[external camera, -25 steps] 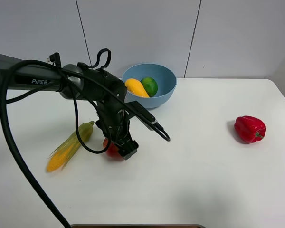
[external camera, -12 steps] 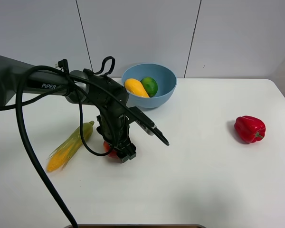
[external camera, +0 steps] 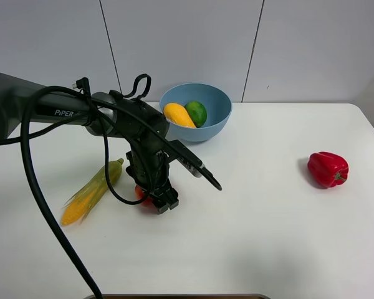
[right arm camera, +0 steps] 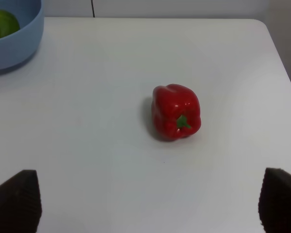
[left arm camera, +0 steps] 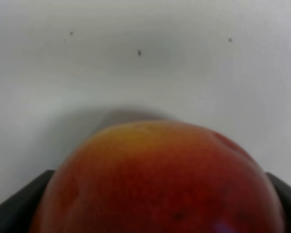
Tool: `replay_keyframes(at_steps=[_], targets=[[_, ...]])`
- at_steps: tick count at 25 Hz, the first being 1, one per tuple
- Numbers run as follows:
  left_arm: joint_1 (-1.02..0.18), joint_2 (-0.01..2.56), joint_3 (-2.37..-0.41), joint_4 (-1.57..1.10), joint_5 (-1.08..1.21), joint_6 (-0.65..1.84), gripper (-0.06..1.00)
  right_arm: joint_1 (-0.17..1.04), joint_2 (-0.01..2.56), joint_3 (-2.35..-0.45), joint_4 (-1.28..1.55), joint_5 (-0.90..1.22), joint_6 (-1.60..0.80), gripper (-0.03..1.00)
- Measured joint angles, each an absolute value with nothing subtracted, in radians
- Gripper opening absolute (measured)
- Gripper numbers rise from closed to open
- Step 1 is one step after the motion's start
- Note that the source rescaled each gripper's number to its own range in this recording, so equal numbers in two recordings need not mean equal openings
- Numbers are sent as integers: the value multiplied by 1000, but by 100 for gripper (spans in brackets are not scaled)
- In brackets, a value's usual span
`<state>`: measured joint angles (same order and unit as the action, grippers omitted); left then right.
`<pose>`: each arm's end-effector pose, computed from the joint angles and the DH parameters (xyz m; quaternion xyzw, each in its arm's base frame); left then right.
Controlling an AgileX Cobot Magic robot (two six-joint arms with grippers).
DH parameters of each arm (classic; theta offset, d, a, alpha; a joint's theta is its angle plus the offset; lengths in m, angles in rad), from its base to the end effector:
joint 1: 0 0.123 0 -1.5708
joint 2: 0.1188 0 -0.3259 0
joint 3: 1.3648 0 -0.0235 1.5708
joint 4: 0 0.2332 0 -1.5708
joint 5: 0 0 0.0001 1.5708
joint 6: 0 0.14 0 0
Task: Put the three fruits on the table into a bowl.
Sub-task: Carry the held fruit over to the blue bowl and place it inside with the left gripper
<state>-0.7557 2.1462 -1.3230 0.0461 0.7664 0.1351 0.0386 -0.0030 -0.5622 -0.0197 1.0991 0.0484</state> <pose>0.2990 -0.2756 0.0947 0.4449 0.8948 0.0053 0.0376 -0.0264 -0.0035 0.2604 0.0050 0.8461 0.0134 0.5328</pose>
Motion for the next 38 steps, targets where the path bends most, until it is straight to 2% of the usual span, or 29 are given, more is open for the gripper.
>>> replay_keyframes(at_steps=[9, 19, 25, 38], targets=[[-756, 2120, -1323, 51, 815, 131, 1, 39, -3, -562, -20, 1099, 48, 100], [-756, 1903, -1323, 95, 838, 123, 1, 39, -3, -562, -20, 1099, 48, 100], [-756, 1823, -1359, 103, 676, 123, 1, 39, -3, -562, -20, 1099, 48, 100], [-719, 1850, -1527, 161, 316, 114, 1, 39, -3, -562, -20, 1099, 48, 100]])
